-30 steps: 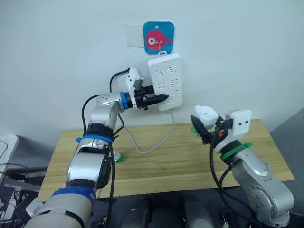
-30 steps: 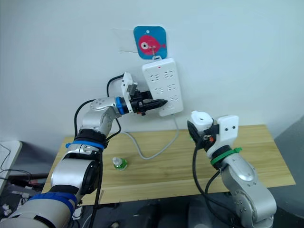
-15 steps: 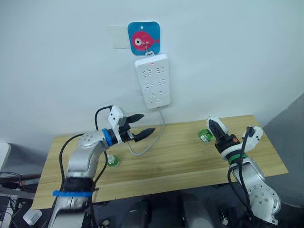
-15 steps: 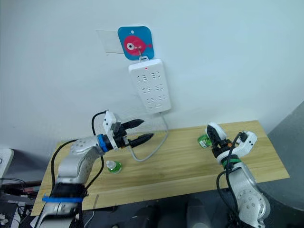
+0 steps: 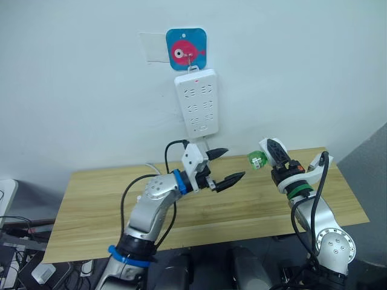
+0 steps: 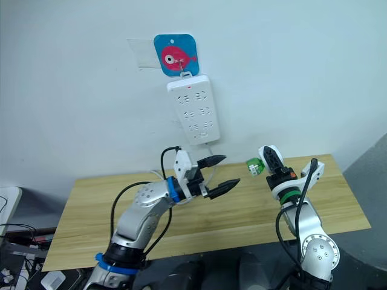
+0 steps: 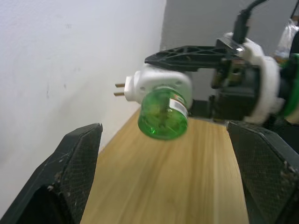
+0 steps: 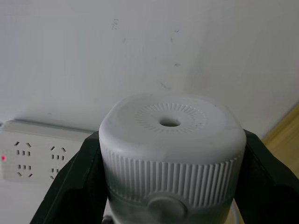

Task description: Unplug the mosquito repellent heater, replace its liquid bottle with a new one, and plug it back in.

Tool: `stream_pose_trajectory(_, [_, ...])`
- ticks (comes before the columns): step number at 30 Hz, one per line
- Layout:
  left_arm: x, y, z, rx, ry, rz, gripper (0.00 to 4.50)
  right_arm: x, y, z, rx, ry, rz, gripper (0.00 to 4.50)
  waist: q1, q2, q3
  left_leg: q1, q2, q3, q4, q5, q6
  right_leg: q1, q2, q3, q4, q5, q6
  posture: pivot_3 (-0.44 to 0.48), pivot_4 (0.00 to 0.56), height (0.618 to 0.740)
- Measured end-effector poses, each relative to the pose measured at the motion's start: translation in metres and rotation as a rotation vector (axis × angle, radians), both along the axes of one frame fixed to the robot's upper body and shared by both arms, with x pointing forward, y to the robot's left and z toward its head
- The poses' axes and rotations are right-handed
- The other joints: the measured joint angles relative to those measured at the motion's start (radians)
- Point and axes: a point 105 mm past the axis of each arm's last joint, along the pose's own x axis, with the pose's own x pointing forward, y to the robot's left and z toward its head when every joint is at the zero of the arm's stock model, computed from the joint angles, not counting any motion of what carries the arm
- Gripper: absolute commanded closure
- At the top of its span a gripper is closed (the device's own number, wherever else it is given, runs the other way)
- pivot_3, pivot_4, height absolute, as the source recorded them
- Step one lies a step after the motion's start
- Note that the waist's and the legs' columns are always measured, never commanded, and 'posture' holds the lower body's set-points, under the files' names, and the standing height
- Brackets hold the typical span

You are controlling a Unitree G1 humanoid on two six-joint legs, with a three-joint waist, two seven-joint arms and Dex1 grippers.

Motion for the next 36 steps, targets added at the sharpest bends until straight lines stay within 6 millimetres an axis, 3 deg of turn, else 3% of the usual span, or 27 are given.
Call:
stream_pose_trajectory(5, [0.009,-0.015,-0.005,-0.009,0.010,-0.007,0.01,-0.002,0.010,0.003,0.011,-0.002,0.033,1.49,-0.003,0.001,-0.001,0.000,0.000,0.000,0.000,0.000,0.000,0.000,0.001,0.000,0.000,0.000,0.000,-0.222,0.157,0.740])
stream_pose_trajectory(14, [0.016,-0.022,-0.014,-0.012,0.021,0.017,0.01,-0.003,0.015,0.008,0.033,-0.012,0.037,1.49,-0.012,0.001,-0.001,0.000,0.000,0.000,0.001,0.000,0.000,0.000,0.001,0.000,0.000,0.000,0.000,-0.226,0.157,0.740])
stream_pose_trajectory(17, [0.019,-0.026,-0.013,-0.032,0.024,0.030,0.61,-0.003,0.015,0.009,0.035,-0.014,0.041,1.49,-0.013,0.001,-0.001,0.000,0.000,0.000,0.001,0.000,0.000,0.000,0.002,0.000,0.000,0.000,0.000,-0.223,0.158,0.740])
stream_pose_trajectory(22, [0.017,-0.032,-0.010,-0.046,0.002,0.017,2.17,-0.002,0.015,0.010,0.040,-0.017,0.039,1.49,-0.017,0.001,-0.001,0.000,0.000,0.000,0.001,0.000,0.000,0.000,0.002,0.000,0.000,0.000,0.000,-0.222,0.156,0.740])
stream_pose_trajectory(34, [0.017,-0.033,-0.011,-0.044,-0.011,0.017,2.20,-0.003,0.015,0.010,0.020,-0.020,0.047,1.49,-0.023,0.002,-0.002,0.000,0.001,0.000,0.001,0.000,0.000,0.000,0.005,0.000,0.001,0.000,0.000,-0.225,0.149,0.740])
stream_pose_trajectory(36, [0.017,-0.033,-0.012,-0.042,-0.013,0.013,2.20,-0.004,0.015,0.009,0.000,-0.022,0.060,0.76,-0.023,0.003,-0.004,0.000,0.001,0.000,0.001,0.000,0.000,0.000,0.005,0.000,0.001,0.000,0.000,-0.233,0.143,0.740])
